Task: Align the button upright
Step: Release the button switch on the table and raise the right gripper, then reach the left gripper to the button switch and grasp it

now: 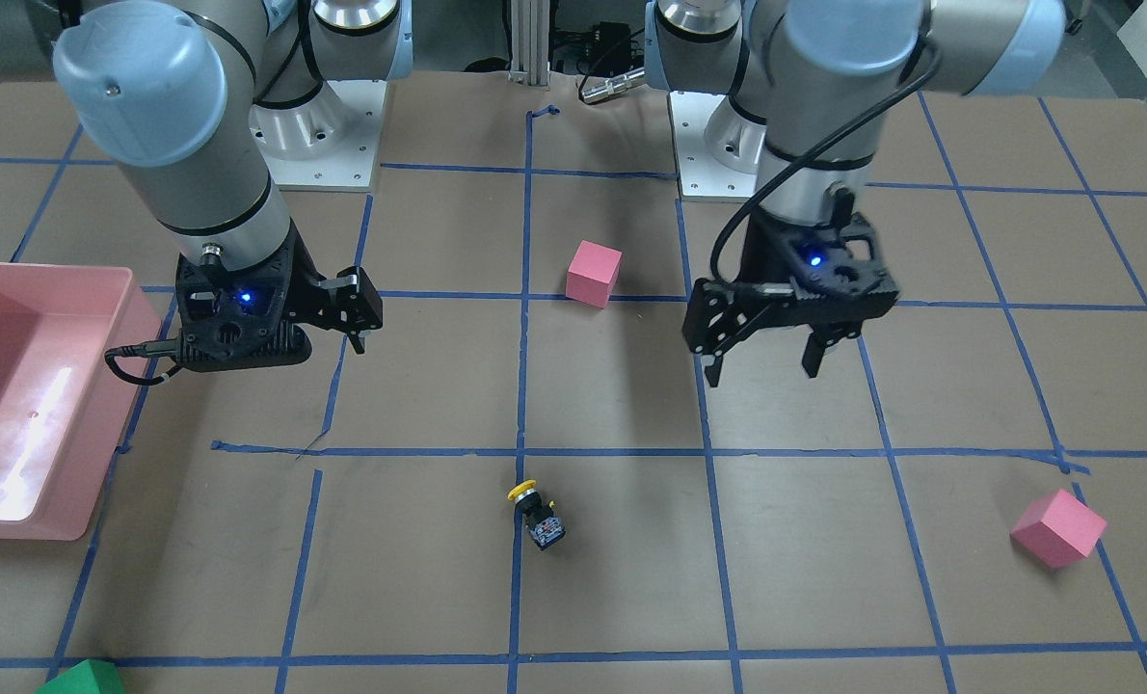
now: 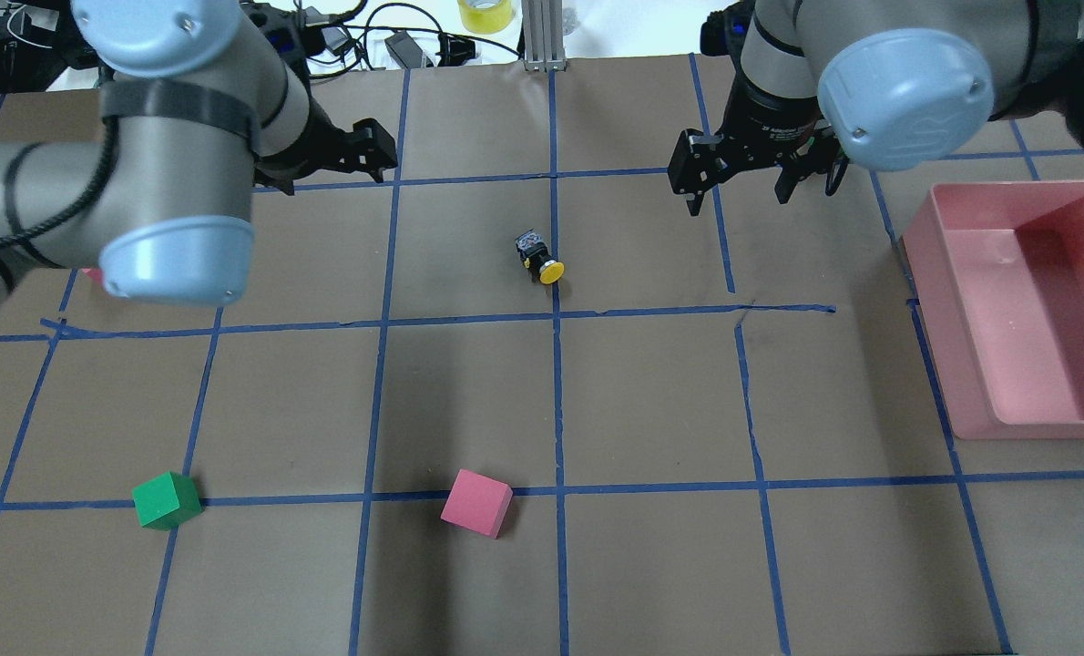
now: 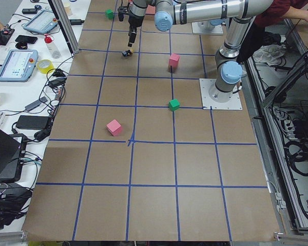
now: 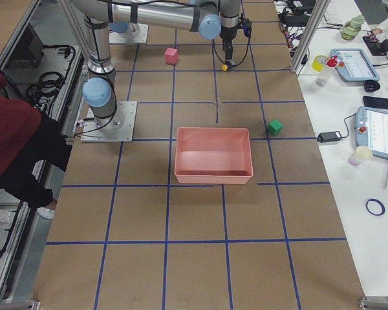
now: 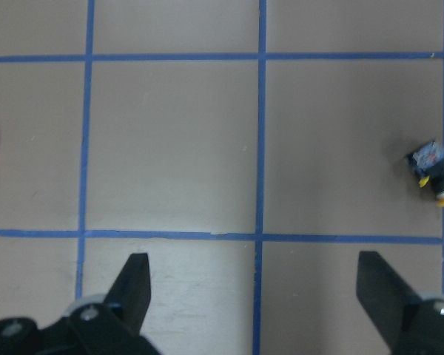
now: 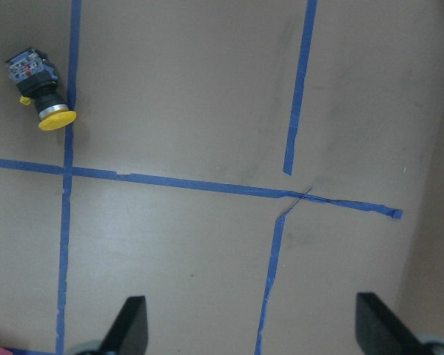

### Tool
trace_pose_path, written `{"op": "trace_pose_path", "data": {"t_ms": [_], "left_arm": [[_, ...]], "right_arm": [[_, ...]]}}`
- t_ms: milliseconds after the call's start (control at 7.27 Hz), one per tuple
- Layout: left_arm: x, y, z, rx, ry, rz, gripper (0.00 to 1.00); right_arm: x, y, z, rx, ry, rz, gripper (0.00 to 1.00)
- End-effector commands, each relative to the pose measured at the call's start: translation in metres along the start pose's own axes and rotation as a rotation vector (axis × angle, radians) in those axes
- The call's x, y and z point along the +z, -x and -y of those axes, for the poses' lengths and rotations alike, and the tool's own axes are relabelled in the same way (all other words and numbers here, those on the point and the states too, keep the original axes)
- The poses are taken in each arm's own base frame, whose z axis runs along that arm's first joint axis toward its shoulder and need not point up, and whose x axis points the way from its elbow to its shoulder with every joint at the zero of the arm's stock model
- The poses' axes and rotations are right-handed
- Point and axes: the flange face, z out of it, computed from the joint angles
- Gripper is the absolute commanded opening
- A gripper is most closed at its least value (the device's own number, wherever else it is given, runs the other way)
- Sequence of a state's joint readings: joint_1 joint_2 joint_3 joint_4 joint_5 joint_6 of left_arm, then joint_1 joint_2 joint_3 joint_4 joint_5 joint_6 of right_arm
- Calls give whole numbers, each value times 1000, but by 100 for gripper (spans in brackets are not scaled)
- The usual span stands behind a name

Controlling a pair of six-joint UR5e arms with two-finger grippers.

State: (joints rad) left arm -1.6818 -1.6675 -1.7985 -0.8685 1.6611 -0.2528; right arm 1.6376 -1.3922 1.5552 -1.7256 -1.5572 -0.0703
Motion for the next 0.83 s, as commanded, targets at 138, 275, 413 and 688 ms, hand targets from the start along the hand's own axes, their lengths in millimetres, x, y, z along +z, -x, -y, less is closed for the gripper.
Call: {"op": "trace_pose_path", "data": {"t_ms": [138,275,413,688], "left_arm": [[61,-93,-60,-172,-74,70,100],[87,-118,-77,-223,-127,56,100],[109,-139,-94,-274,-176,51,100],[158,-182,-119,-303,-232,101,100]], "right_arm": [[-8,-52,-5,3,51,5,100],[-11,-53,-7,6,52,2,100],[-15,-54,-9,6,48,-7,100],[-16,-60,-13,-31,61,-78,100]]}}
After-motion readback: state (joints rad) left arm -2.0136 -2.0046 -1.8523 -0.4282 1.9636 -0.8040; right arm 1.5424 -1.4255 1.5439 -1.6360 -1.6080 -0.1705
